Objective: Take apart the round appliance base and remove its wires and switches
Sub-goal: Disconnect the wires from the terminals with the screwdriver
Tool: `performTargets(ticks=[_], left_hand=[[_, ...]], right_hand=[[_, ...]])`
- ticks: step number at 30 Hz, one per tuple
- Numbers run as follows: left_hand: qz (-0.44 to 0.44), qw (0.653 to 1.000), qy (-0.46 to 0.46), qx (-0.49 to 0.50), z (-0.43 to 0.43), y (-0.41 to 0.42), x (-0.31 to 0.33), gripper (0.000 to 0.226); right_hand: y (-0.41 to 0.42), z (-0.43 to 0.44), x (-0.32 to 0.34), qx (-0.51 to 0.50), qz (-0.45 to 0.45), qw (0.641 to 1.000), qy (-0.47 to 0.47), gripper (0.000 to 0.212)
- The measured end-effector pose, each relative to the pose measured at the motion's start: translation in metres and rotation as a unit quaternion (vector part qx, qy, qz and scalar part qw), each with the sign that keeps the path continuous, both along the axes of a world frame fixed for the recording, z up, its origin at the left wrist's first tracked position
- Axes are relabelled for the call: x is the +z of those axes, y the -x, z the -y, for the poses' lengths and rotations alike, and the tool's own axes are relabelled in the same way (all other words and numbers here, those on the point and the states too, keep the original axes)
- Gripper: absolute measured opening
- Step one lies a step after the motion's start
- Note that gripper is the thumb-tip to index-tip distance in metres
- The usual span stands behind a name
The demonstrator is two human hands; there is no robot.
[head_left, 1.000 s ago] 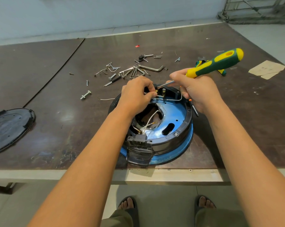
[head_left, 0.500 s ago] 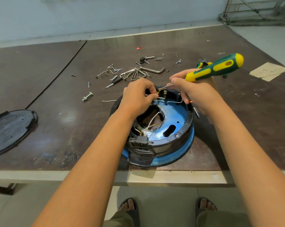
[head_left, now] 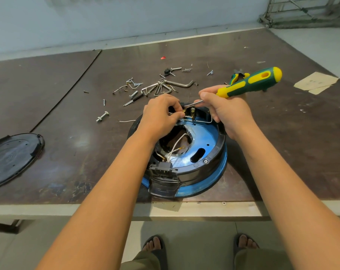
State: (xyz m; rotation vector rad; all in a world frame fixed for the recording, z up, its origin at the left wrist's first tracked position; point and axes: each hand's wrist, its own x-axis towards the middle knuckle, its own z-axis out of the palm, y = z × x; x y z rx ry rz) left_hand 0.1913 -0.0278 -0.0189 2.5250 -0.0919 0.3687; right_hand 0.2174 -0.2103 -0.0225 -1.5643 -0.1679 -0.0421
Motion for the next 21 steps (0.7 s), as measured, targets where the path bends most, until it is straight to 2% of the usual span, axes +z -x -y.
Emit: performTargets(ticks=[4, 7, 11, 16, 21], left_hand=[[0.001, 1.000, -0.002, 0.000, 0.000, -0.001, -0.001, 0.005], [-0.001, 1.000, -0.001, -0.001, 0.000, -0.001, -0.001, 0.006], [-0.002, 1.000, 0.006, 0.000, -0.001, -0.001, -0.001, 0.006], [-0.004, 1.000, 0.007, -0.002, -0.001, -0.001, -0.001, 0.006], [-0.008, 1.000, 0.008, -0.003, 0.000, -0.001, 0.000, 0.005]], right_hand=[[0.003, 0.013, 0.001, 0.041, 0.046, 0.998, 0.014, 0.010], [0.005, 0.018, 0.003, 0.060, 0.083, 0.993, 0.051, 0.007], [0.006, 0.017, 0.006, 0.057, 0.084, 0.993, 0.068, 0.006], [0.003, 0.006, 0.007, -0.006, 0.046, 0.997, 0.059, 0.008], [0.003, 0.001, 0.010, -0.028, -0.038, 0.998, -0.032, 0.009]])
